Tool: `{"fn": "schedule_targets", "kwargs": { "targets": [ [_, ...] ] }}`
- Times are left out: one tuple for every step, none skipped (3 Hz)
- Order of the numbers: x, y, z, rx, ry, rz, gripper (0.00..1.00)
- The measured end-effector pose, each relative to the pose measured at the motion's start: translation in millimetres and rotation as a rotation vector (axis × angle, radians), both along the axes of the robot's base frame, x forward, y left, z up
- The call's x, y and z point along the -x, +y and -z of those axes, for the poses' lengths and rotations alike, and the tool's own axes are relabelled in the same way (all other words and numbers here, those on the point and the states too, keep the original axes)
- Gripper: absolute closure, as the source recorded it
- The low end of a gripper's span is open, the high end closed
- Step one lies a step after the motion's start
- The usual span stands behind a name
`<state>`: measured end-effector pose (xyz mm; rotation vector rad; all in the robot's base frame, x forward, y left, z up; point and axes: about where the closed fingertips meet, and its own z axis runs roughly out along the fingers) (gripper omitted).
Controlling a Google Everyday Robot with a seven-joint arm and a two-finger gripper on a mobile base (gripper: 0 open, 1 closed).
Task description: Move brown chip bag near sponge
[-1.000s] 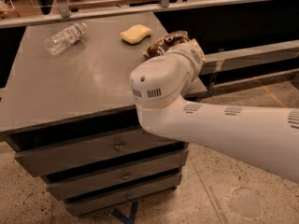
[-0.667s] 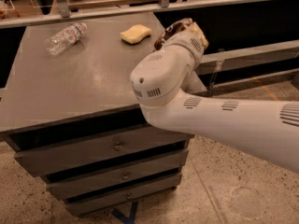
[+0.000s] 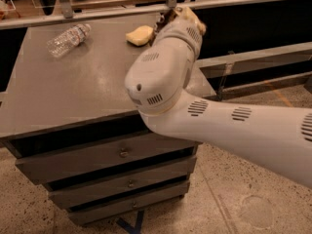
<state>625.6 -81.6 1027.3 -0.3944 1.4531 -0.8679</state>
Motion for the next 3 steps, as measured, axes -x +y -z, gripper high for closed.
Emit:
{"fn": "schedule_targets", "kwargs": {
  "targets": [
    [60.2, 31.7, -56.9, -0.013, -0.003, -0.038, 0.84],
    [132.9, 64.9, -116.4, -0.02, -0.019, -0.055, 0.61],
    [153.4, 72.2, -121.7, -0.052, 0.01, -0.06, 0.54]
  ]
}}
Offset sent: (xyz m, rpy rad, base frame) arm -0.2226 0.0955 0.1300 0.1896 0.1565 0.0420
